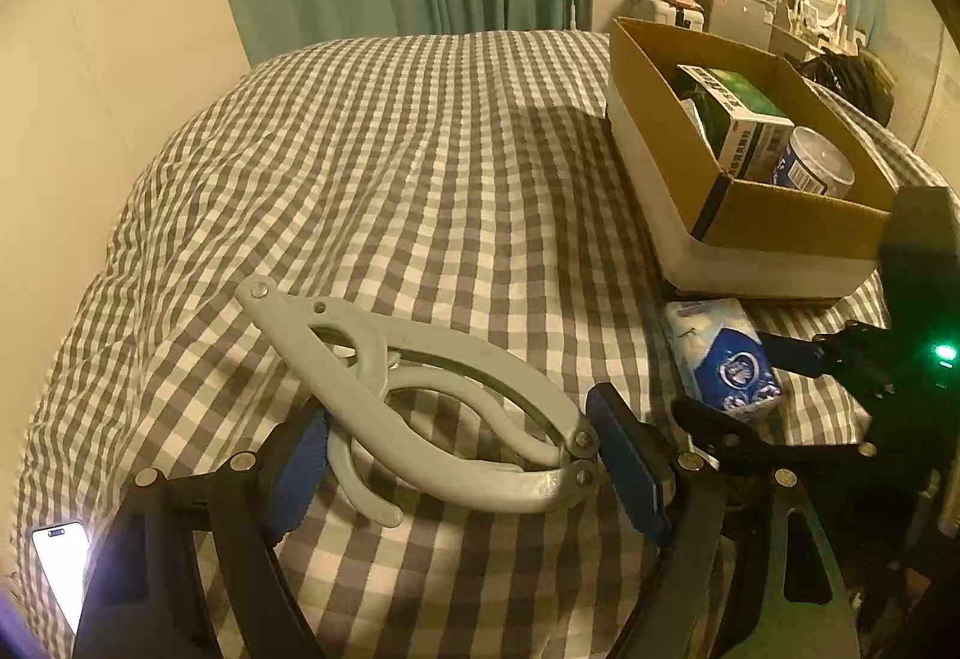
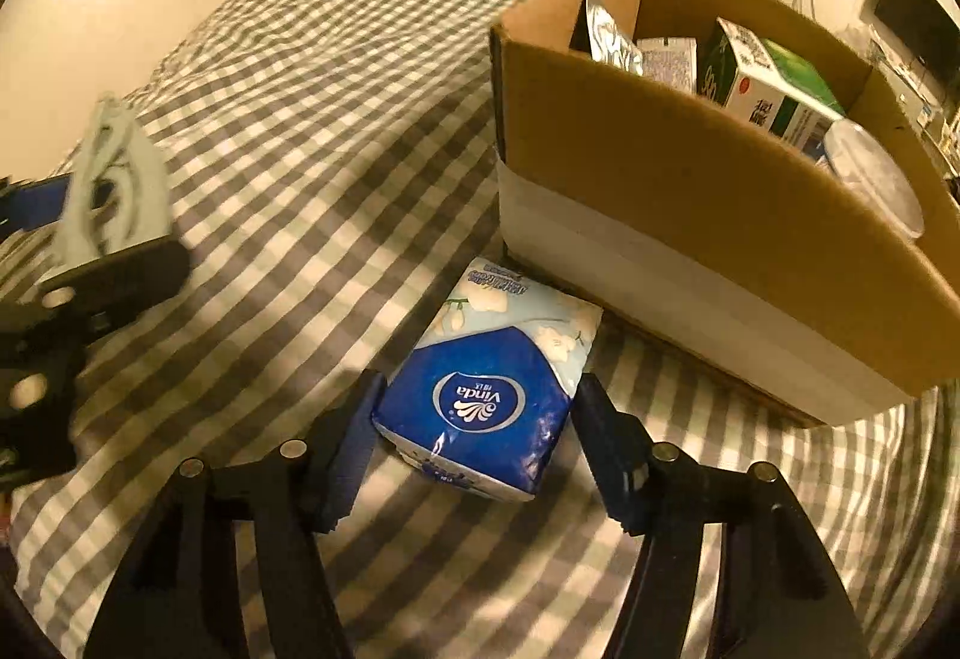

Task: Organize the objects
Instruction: 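Grasp the grey plastic clip with the left tool while the right tool grasps the blue Vinda tissue pack, then carry the clip and tissue pack over the box and release both inside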

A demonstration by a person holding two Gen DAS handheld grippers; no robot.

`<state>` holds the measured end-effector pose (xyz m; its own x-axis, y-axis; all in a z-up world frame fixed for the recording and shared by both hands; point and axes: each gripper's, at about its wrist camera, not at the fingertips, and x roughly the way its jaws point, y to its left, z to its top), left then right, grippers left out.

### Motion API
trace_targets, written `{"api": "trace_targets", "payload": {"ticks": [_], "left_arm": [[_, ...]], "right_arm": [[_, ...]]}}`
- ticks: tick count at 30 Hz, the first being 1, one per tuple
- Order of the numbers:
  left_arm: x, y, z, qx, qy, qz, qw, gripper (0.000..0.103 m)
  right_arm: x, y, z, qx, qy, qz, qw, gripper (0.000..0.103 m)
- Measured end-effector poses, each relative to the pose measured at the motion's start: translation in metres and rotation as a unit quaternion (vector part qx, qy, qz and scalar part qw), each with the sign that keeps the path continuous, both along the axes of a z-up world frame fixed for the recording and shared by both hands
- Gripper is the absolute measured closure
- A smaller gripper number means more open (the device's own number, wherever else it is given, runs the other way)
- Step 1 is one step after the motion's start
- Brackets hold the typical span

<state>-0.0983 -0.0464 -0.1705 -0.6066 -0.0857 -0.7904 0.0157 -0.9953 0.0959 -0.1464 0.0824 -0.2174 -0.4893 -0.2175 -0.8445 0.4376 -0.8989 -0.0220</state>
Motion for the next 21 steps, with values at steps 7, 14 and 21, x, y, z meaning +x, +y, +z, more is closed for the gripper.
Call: {"api": "trace_targets", "payload": {"ticks": [7, 14, 21], "left_arm": [[0.01, 0.016, 0.002, -0.001, -0.002, -0.015, 0.9999, 0.02], [0.026, 0.03, 0.017, 0.039, -0.003, -0.034, 0.9987, 0.02], [0.028, 0.051, 0.057, 0.036, 0.027, -0.058, 0.9973, 0.02]], "right_arm": [[0.026, 0.01, 0.031, -0.012, 0.025, 0.016, 0.999, 0.041], [0.056, 0.069, 0.067, -0.044, 0.032, -0.01, 0.998, 0.041], [0.062, 0.106, 0.134, -0.08, 0.1, -0.026, 0.991, 0.041]]}}
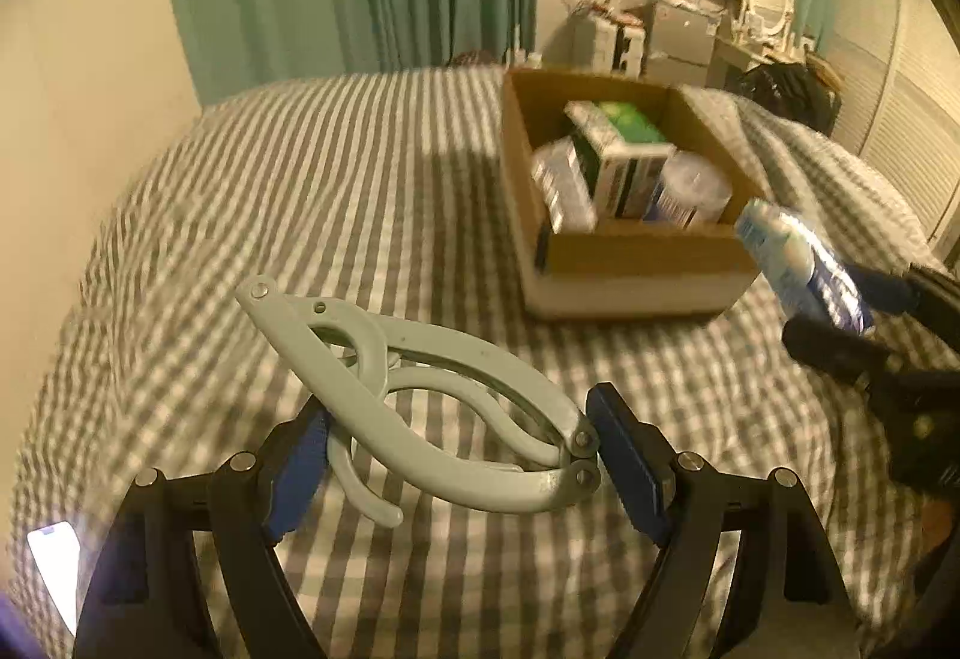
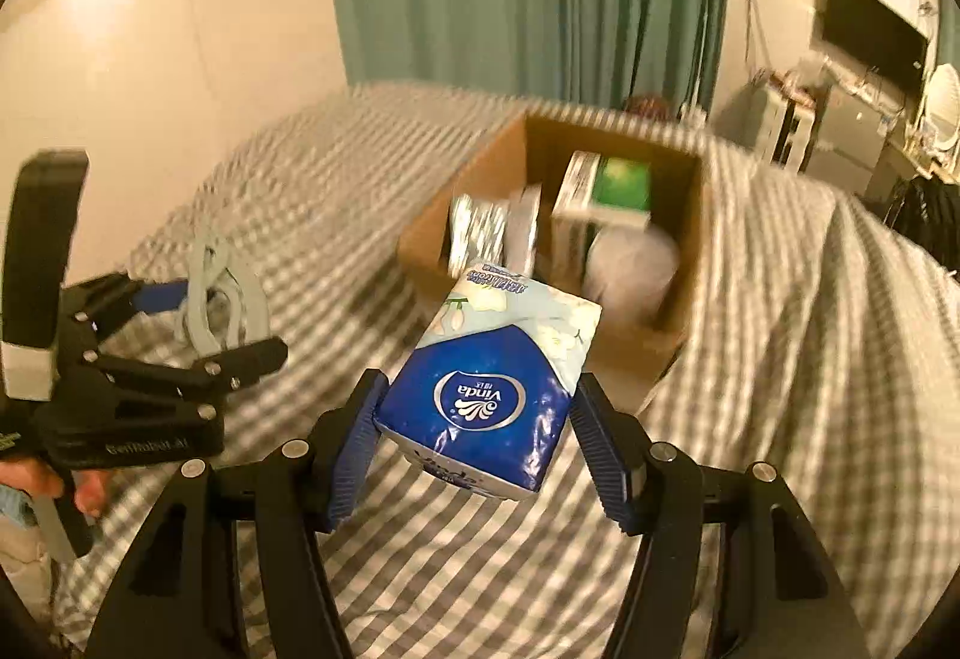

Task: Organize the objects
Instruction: 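Carry the clip and tissue pack over the box and release both inside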

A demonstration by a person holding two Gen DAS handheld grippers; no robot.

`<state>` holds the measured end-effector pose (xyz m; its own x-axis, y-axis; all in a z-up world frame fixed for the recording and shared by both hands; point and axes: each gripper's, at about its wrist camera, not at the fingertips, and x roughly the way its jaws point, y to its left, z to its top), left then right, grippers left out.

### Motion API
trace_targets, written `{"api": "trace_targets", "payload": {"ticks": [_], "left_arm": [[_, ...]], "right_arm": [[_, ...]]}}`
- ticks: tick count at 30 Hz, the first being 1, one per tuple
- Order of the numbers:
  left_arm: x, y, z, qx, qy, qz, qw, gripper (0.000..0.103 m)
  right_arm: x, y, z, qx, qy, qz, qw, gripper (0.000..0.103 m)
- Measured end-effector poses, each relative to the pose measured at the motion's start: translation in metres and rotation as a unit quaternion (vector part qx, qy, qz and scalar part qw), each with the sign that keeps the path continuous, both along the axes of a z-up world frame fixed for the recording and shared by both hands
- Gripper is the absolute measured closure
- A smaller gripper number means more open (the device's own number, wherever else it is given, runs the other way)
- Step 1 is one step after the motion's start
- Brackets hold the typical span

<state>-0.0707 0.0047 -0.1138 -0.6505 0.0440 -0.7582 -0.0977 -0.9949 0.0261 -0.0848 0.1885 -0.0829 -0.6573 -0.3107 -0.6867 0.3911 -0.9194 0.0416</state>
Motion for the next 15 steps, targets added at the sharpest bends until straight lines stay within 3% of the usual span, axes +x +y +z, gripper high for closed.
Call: {"api": "trace_targets", "payload": {"ticks": [6, 15], "left_arm": [[-0.021, 0.017, 0.066, 0.052, 0.056, -0.031, 0.9966, 0.02], [-0.083, 0.062, 0.138, 0.05, 0.133, -0.08, 0.9866, 0.02]], "right_arm": [[-0.014, 0.018, 0.063, 0.012, 0.072, -0.007, 0.997, 0.041], [-0.067, 0.029, 0.149, 0.016, 0.15, -0.025, 0.988, 0.041]]}}
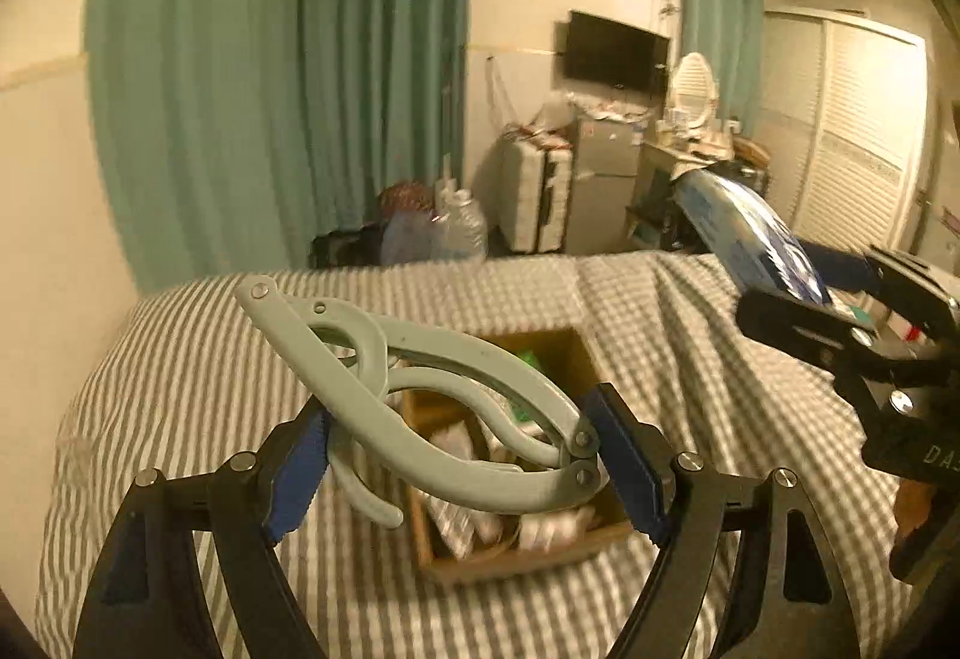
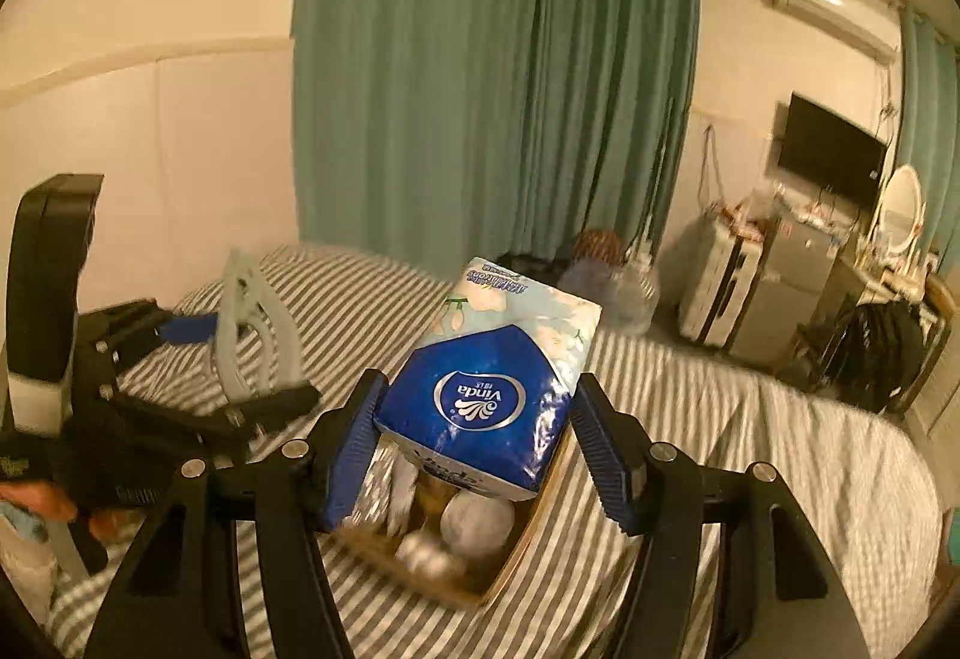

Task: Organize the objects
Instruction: 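Carry the clip and tissue pack over the box and release both inside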

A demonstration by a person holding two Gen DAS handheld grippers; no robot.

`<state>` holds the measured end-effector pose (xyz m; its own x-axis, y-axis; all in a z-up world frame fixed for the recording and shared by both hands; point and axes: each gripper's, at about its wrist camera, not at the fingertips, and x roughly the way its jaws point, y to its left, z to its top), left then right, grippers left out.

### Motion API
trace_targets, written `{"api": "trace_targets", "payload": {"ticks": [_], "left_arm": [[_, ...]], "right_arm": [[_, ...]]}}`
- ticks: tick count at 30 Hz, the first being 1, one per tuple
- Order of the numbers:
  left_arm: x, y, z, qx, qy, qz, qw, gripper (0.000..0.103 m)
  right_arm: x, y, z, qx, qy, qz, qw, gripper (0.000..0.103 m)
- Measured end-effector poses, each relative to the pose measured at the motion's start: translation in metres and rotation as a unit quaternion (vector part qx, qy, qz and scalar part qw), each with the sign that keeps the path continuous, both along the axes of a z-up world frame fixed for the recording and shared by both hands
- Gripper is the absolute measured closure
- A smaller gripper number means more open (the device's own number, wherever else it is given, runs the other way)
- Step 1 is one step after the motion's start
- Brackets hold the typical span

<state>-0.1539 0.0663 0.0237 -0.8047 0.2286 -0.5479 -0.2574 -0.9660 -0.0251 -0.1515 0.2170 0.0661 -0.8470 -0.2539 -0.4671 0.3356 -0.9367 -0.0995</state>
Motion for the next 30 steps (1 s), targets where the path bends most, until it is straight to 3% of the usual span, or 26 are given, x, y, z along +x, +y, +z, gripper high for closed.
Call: {"api": "trace_targets", "payload": {"ticks": [5, 11, 16, 30], "left_arm": [[-0.03, 0.017, -0.009, -0.008, 0.017, -0.012, 0.9997, 0.019], [-0.059, 0.026, -0.073, -0.013, -0.033, -0.032, 0.9988, 0.019], [-0.075, 0.037, -0.106, -0.022, -0.067, -0.041, 0.9967, 0.019], [-0.084, 0.037, -0.139, -0.007, -0.087, -0.056, 0.9946, 0.019]], "right_arm": [[-0.03, -0.003, 0.0, -0.025, -0.002, -0.01, 1.0, 0.041], [-0.07, -0.014, -0.064, -0.018, -0.061, -0.027, 0.998, 0.041], [-0.094, -0.009, -0.109, -0.002, -0.105, -0.044, 0.993, 0.041], [-0.116, 0.0, -0.15, -0.009, -0.128, -0.052, 0.99, 0.039]]}}
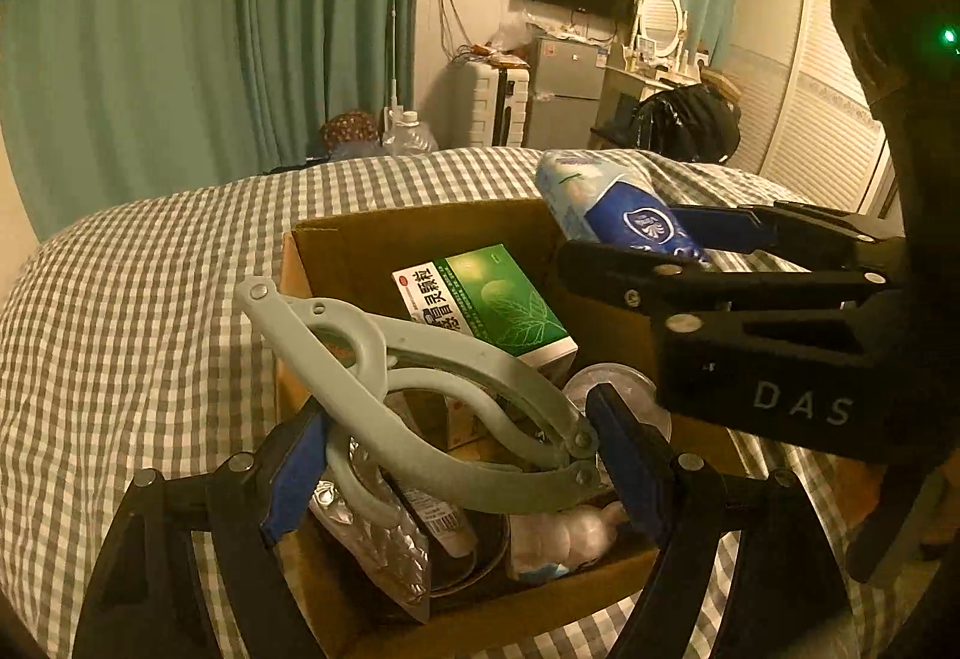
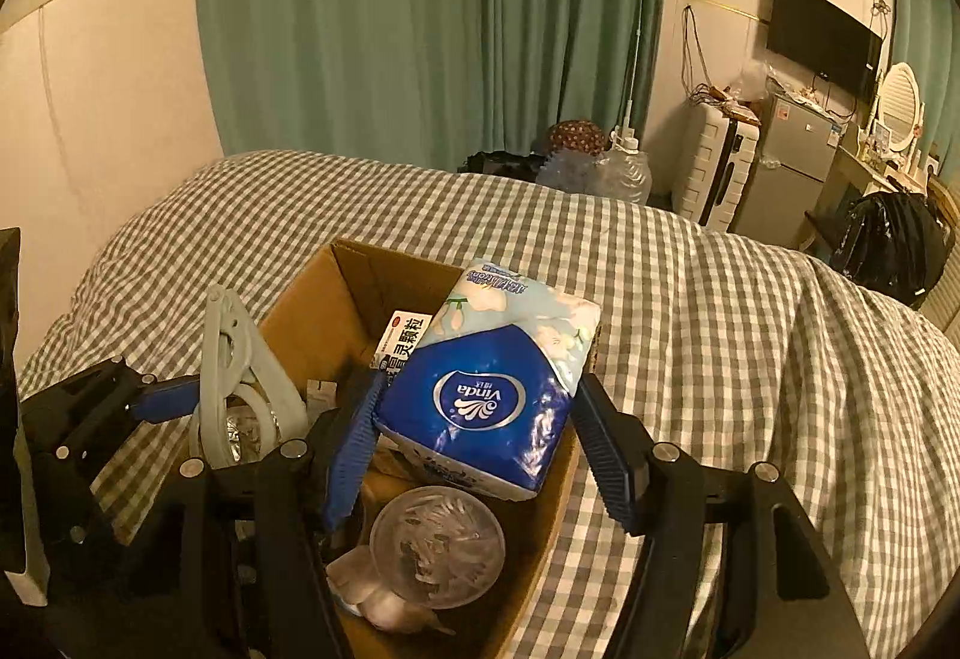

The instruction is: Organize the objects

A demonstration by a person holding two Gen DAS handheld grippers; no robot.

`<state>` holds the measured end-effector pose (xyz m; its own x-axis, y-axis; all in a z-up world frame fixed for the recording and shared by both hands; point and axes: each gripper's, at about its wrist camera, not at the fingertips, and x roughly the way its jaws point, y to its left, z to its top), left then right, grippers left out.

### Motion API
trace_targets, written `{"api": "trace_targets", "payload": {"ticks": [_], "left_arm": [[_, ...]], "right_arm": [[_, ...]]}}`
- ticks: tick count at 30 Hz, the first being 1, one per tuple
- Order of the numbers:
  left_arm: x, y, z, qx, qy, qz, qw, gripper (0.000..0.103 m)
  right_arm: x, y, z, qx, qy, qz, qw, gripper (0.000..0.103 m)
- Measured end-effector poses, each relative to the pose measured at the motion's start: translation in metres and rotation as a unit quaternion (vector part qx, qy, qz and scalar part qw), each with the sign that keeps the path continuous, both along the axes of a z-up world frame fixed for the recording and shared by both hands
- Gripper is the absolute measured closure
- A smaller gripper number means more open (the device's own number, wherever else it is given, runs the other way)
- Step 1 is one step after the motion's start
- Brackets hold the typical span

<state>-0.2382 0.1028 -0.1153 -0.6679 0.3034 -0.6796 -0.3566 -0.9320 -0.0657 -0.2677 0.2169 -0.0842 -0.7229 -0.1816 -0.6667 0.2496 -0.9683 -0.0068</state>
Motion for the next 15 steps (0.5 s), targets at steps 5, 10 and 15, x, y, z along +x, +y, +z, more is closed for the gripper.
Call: {"api": "trace_targets", "payload": {"ticks": [5, 10, 15], "left_arm": [[-0.001, 0.001, -0.008, -0.003, -0.007, 0.002, 1.0, 0.011], [0.003, -0.002, 0.004, -0.002, 0.022, 0.014, 0.9997, 0.0], [0.008, -0.006, 0.021, 0.005, 0.036, 0.028, 0.9989, 0.0]], "right_arm": [[0.003, -0.003, 0.0, 0.0, 0.01, -0.003, 1.0, 0.022], [0.008, 0.001, 0.011, -0.008, 0.03, -0.01, 0.999, 0.021], [0.018, 0.004, 0.033, -0.013, 0.051, -0.019, 0.998, 0.014]]}}
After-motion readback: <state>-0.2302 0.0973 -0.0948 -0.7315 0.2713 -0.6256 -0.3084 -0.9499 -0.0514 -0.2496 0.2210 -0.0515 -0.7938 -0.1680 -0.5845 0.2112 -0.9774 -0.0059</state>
